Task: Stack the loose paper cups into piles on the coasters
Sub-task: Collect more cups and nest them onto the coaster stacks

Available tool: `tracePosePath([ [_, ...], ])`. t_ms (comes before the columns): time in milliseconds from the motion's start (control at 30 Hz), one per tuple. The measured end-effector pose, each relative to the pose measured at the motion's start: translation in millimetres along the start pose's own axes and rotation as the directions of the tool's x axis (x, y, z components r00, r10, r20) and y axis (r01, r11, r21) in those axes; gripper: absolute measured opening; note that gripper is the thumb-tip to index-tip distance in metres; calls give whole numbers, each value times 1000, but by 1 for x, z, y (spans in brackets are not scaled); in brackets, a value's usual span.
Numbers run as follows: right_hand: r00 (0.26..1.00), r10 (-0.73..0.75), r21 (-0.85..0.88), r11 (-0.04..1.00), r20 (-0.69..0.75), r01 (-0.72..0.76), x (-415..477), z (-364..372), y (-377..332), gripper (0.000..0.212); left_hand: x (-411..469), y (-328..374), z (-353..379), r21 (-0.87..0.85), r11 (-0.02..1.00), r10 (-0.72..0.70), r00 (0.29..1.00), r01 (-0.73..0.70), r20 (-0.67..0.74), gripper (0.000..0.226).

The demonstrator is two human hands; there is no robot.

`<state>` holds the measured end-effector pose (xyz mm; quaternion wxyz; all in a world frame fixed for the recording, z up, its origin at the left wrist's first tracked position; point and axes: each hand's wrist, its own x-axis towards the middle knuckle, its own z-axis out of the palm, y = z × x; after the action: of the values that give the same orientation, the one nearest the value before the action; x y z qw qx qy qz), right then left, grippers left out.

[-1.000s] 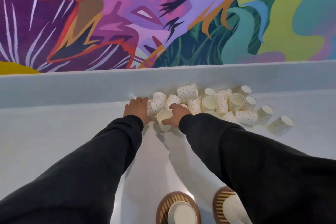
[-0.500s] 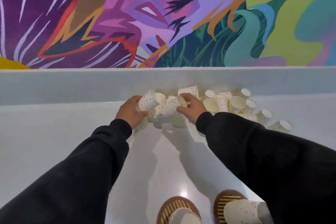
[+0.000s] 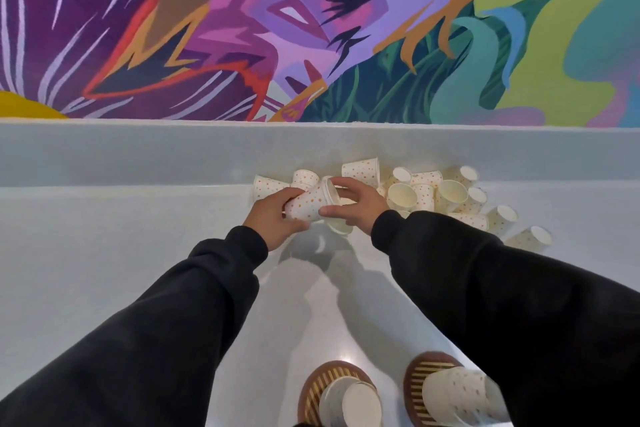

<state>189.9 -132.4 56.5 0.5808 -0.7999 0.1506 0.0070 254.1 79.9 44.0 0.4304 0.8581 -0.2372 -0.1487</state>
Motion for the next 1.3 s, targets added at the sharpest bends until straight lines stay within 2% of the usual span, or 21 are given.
tracePosePath([
  [67,998,60,27,998,0,-60,0,1,2,87,1,2,3,19,1000,0,999,0,32,65],
  [167,989,146,14,989,13,-146,-2,-4,1,85,6,0,1,3,1000,7,998,-7,62,70],
  [267,976,216,37,976,-17,-216,-2,-10,3,76,14,-14,-14,133,990,46,999,-44,-12,83],
  [367,944,328,99,940,-18,-325,-4,-14,6,73,20,-30,-25,309,947,-64,994,87,-84,78],
  [467,927,374,84,925,-20,-371,-7,-13,11,78,13,-39,-17,319,936,-152,988,147,-11,66],
  [533,924,379,30,925,-46,-378,-9,-10,14,80,7,-47,-11,280,944,-179,984,175,-13,57],
  [600,927,369,-32,928,-71,-372,-9,-8,16,78,4,-52,-13,205,941,-251,961,270,-115,48],
  [633,928,365,-46,928,-75,-369,-10,-7,16,77,3,-52,-15,99,943,-297,937,317,-182,45],
  [700,929,363,-47,929,-69,-367,-10,-7,17,78,2,-44,-21,-277,898,-412,872,341,-264,45],
  [767,929,366,-36,929,-61,-368,-11,-7,15,80,-1,-33,-22,-620,727,-502,845,296,-186,47],
  [800,929,365,-24,930,-56,-367,-12,-7,13,82,-3,-26,-20,-706,650,-507,853,282,-125,48],
  [1000,948,319,60,946,2,-319,-21,1,4,82,-22,7,13,-788,544,-419,907,288,42,48],
  [1133,954,298,96,949,31,-300,-37,2,-3,78,-28,23,24,-811,522,-363,929,265,70,52],
  [1300,951,292,121,945,104,-304,-65,-15,-13,75,-47,54,23,-717,672,-282,959,187,-13,50],
])
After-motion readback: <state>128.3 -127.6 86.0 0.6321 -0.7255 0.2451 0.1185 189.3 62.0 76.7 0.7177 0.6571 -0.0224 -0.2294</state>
